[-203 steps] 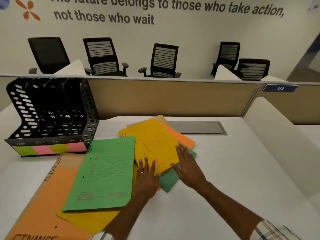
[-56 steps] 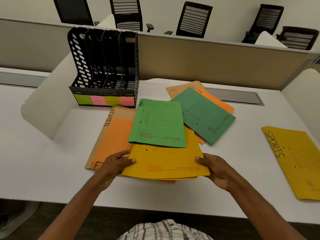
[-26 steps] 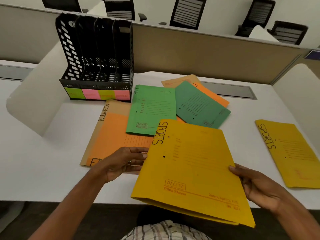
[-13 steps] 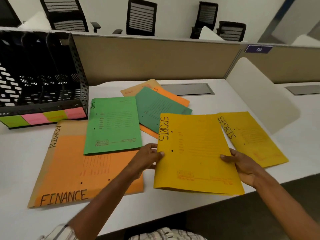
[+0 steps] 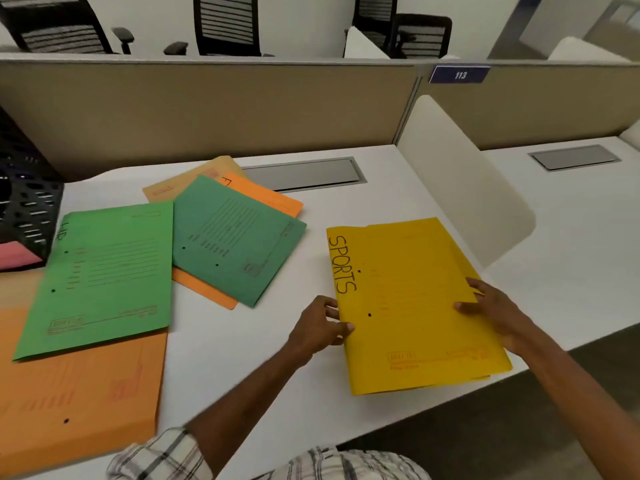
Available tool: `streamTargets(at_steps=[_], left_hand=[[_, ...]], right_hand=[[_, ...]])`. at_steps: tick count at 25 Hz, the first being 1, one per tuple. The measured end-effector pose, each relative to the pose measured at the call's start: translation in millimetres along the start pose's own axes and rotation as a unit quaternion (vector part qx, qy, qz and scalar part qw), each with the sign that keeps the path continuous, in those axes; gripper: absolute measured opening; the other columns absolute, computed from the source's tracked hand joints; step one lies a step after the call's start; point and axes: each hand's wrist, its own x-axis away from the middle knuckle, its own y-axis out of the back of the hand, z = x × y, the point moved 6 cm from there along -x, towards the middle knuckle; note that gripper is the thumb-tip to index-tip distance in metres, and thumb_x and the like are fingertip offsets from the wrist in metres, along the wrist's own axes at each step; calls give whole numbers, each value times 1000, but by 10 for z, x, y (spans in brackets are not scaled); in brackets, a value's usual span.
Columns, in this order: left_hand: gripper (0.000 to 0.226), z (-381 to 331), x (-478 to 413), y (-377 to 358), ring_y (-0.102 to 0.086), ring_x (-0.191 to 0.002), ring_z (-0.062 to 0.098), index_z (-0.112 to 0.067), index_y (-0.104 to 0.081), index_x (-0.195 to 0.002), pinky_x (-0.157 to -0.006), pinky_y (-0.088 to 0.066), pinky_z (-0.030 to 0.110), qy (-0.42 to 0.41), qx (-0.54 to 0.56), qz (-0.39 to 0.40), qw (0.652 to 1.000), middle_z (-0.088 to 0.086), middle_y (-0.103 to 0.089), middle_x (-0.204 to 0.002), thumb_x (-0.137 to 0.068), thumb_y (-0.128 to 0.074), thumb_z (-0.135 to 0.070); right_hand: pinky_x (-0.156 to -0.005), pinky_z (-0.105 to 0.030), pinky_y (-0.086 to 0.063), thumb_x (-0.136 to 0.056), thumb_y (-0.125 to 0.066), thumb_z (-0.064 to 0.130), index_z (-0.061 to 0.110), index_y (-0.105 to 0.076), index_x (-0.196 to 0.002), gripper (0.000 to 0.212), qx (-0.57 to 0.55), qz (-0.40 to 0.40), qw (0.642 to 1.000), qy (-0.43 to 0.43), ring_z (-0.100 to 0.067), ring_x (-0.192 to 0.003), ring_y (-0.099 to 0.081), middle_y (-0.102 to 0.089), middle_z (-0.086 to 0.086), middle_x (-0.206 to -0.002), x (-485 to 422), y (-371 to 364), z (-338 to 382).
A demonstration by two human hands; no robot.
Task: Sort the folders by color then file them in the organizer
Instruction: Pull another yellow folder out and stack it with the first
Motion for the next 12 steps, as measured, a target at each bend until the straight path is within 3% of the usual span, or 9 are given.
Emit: streamTargets(at_steps=[3, 8, 12], left_hand=[[53, -58, -320, -521, -69, -106, 35, -6, -48, -128, -80, -63, 42, -3, -22, -27, 999, 17, -63, -121, -86, -80, -8], [58, -137, -782, -1036, -69, -104, 38, -4, -47, -130, -87, -60, 55, 8, -49, -47, 998, 19, -63, -120, -83, -82, -7], [66, -181, -999, -1229, -67, -107, 33, -8, -50, -135, -94, -57, 50, 4, -81, -49, 995, 14, -64, -121, -81, -85, -14]], right_hand=[[-105, -61, -45, -89, -72, 11, 16, -42, -148, 66, 71, -10, 997, 37, -43, -121, -57, -57, -17, -138, -424, 422, 34], [-106, -50, -41, -90, -73, 16, 17, -33, -154, 75, 240, -40, 966, 87, -41, -131, -50, -47, -20, -149, -1020, 756, 7], [-117, -47, -27, -90, -73, 21, 9, -30, -155, 79, 350, -47, 927, 130, -40, -145, -34, -31, -22, -159, -1311, 643, -74]])
